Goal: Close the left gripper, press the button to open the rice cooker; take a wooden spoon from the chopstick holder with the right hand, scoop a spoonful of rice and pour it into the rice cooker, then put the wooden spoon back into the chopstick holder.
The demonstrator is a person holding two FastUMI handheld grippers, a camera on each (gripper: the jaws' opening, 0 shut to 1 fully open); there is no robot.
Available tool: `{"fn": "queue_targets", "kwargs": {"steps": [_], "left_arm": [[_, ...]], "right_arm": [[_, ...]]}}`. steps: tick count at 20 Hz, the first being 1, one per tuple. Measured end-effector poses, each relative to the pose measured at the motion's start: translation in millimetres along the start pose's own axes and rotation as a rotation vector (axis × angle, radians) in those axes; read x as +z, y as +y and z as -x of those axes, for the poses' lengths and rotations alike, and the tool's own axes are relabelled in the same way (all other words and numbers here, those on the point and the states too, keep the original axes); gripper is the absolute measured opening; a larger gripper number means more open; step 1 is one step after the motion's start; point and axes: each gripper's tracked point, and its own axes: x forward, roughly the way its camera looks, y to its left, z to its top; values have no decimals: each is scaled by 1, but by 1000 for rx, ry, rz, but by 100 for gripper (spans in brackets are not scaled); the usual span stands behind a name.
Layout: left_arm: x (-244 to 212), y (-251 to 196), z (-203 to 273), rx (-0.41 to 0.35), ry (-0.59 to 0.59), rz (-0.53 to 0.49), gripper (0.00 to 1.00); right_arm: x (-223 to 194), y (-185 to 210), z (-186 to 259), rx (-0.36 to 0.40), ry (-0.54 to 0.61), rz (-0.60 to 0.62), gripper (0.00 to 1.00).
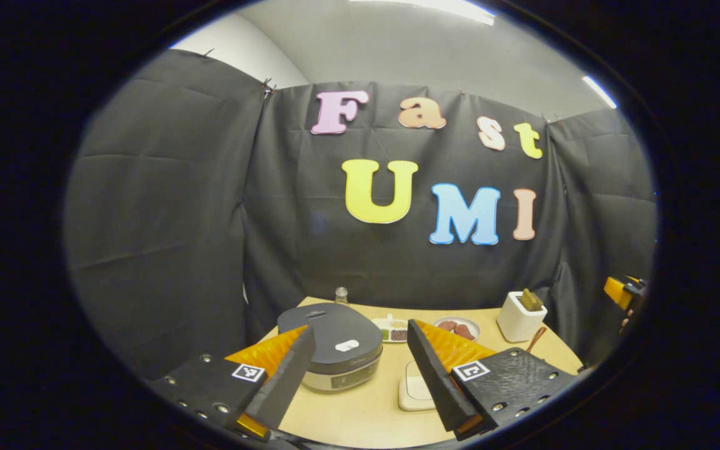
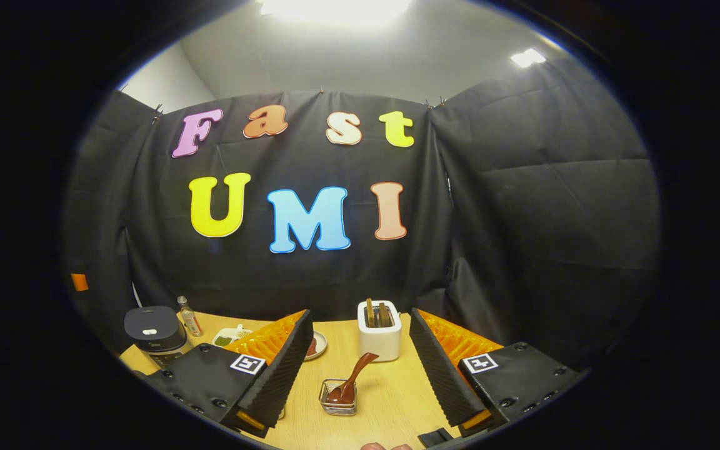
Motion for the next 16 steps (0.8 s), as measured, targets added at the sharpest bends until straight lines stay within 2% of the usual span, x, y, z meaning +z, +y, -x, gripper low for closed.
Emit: {"fn": "queue_targets", "kwargs": {"steps": [1,2,4,5,6,8,9,10,11,12,13,16], "left_arm": [[2,3,5,27,-5,8,89],[3,10,12,58,-8,22,81],[-5,1,23,56,28,50,62],[-6,3,30,81,36,51,61],[-5,12,33,125,29,38,51],[-6,6,40,129,41,12,30],[-4,8,44,167,41,-3,22],[-1,9,38,164,43,0,14],[-3,3,34,138,57,3,7],[-9,0,32,131,71,8,0],[-11,0,33,119,75,20,2],[-10,-8,-4,54,100,54,1]], "right_arm": [[-2,-5,1,8,2,0,98],[-2,-9,2,14,0,2,98],[-2,-16,-3,37,-5,6,98],[-5,-18,-8,56,-1,10,98],[-5,-19,-11,77,-1,11,98],[-2,-23,-15,95,-11,5,99],[-6,-27,-15,92,-12,3,94],[-8,-30,-13,82,-13,-2,99],[-13,-31,-13,76,-8,-12,94],[-20,-29,-12,79,7,-20,99],[-31,-28,-12,76,30,-19,98],[-42,-34,-13,37,69,12,98]]}}
